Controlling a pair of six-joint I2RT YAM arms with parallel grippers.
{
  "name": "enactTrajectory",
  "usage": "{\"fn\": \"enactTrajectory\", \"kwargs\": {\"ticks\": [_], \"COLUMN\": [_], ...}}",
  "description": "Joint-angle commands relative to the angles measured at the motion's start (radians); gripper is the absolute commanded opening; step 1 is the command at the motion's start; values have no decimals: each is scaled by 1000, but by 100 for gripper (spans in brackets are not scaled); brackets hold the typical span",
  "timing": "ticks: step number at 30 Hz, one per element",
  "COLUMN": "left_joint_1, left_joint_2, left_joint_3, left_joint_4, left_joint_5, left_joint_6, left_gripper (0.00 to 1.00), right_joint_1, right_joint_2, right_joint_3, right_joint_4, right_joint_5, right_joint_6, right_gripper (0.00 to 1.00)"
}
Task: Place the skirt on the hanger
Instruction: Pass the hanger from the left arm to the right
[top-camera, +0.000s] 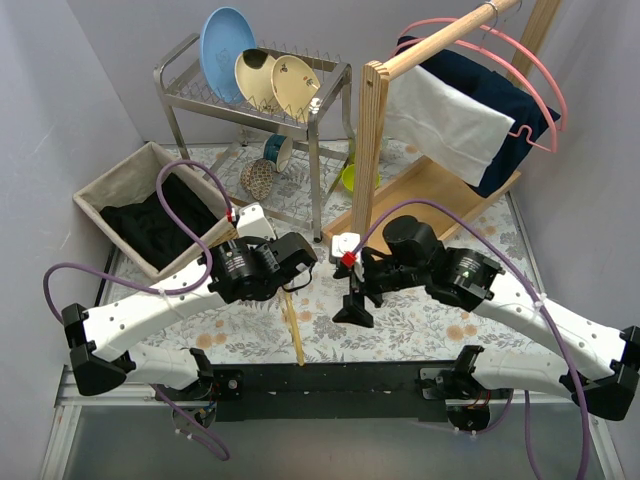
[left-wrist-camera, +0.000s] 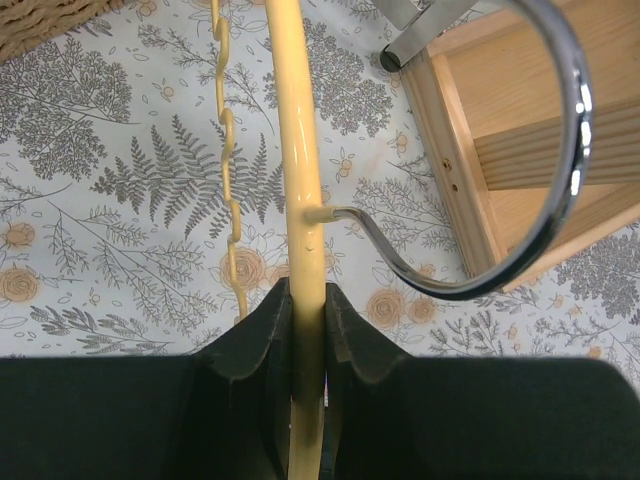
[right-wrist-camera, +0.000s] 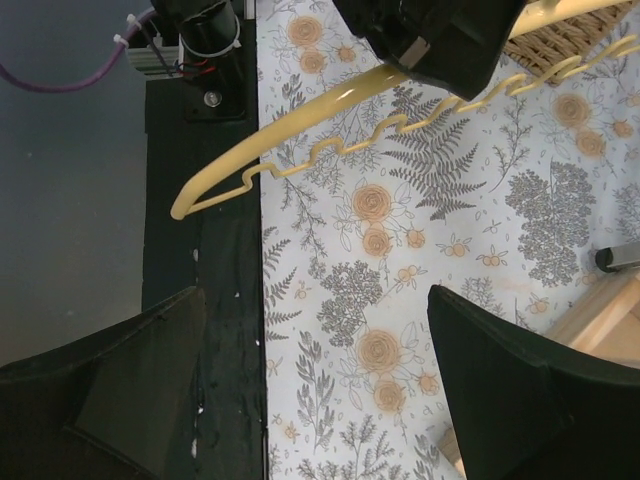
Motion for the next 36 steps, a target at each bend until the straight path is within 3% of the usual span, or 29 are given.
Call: {"fn": "enactTrajectory", "kwargs": {"ticks": [1, 5, 12, 19, 29, 36], "left_joint_1": [4, 4, 4, 4, 5, 23], "left_joint_2": [13, 8, 20, -6, 9, 42], "left_joint_3": [36, 30, 40, 30, 39, 65], "left_joint_4": [-8, 10, 92, 167, 199, 231], "left_joint_5": [-92, -128, -139, -156, -168, -173], "left_joint_6": [-542, -622, -641, -655, -679, -682], "left_gripper": [0, 0, 0, 0, 0, 0], "right_joint_1": [64, 84, 86, 88, 91, 94], "right_joint_2": [12, -25, 12, 37, 103, 146], "right_joint_3": [-5, -74, -152, -240, -243, -244], "right_joint_4": [147, 335, 454, 582, 614, 636], "right_joint_5": [132, 266, 292, 249, 413, 442], "right_joint_6": [128, 358, 530, 559, 595, 586], "right_gripper": [98, 98, 98, 98, 97, 89]}}
